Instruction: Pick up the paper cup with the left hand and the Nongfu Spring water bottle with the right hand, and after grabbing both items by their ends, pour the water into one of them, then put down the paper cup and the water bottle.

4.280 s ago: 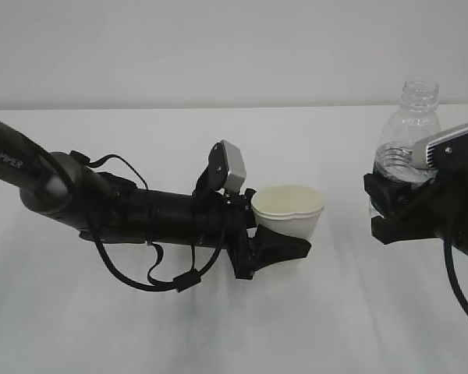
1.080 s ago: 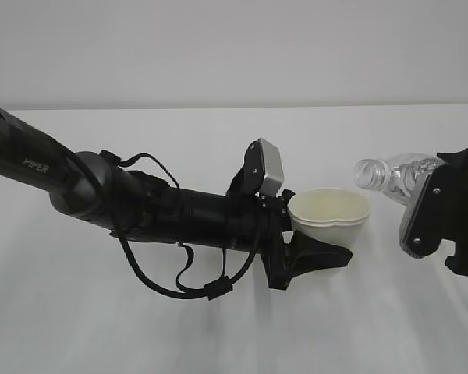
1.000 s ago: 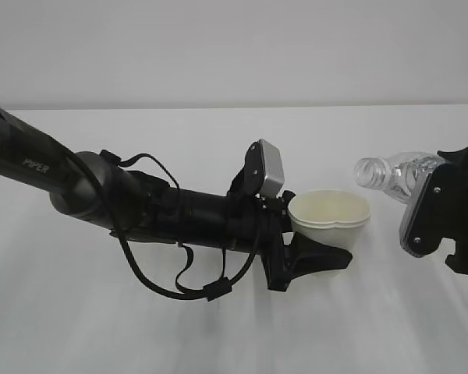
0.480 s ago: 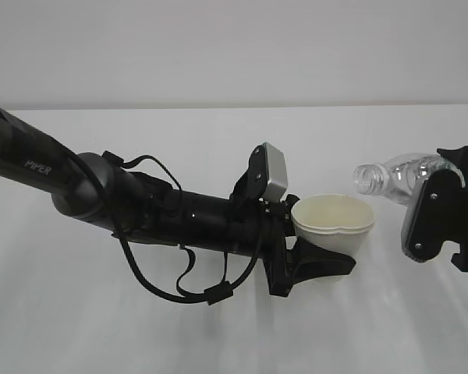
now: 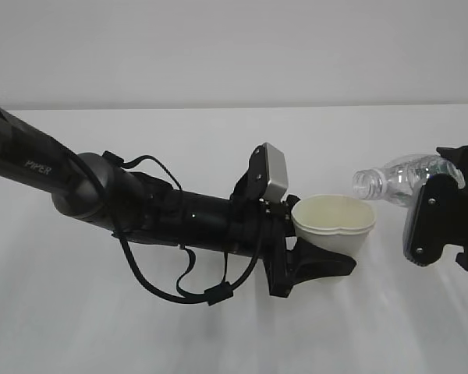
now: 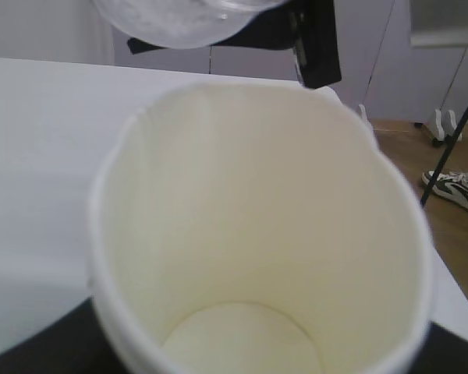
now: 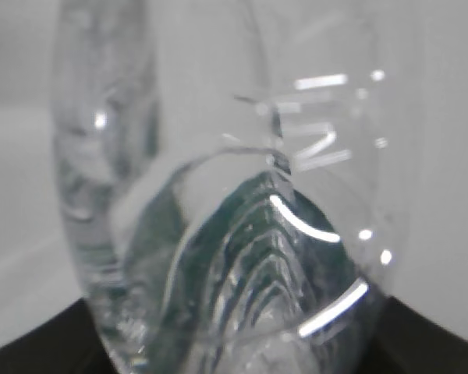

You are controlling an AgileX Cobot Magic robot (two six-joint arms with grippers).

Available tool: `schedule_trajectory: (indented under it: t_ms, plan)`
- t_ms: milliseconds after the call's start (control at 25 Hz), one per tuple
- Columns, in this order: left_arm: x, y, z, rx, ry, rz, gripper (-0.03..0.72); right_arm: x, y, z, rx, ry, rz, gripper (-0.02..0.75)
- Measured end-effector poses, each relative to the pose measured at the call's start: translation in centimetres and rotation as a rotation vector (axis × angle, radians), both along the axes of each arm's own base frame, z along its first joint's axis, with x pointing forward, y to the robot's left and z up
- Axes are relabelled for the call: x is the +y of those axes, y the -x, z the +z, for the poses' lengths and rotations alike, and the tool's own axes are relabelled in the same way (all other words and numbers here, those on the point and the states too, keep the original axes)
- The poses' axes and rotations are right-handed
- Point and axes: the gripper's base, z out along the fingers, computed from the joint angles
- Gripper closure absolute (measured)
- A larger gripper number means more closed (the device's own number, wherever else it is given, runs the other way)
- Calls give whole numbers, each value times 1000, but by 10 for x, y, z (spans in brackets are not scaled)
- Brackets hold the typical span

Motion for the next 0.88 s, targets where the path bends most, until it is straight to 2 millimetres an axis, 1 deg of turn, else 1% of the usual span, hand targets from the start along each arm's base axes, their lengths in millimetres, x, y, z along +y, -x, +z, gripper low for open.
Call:
schedule_trajectory:
  t_ms: [280,880]
  plan:
    - [-3,3,0,0,0,-13,258,0,-1,2,-23,20,2,318]
    - [-3,3,0,0,2,-14,258,-1,-1,2,-29,75,19,318]
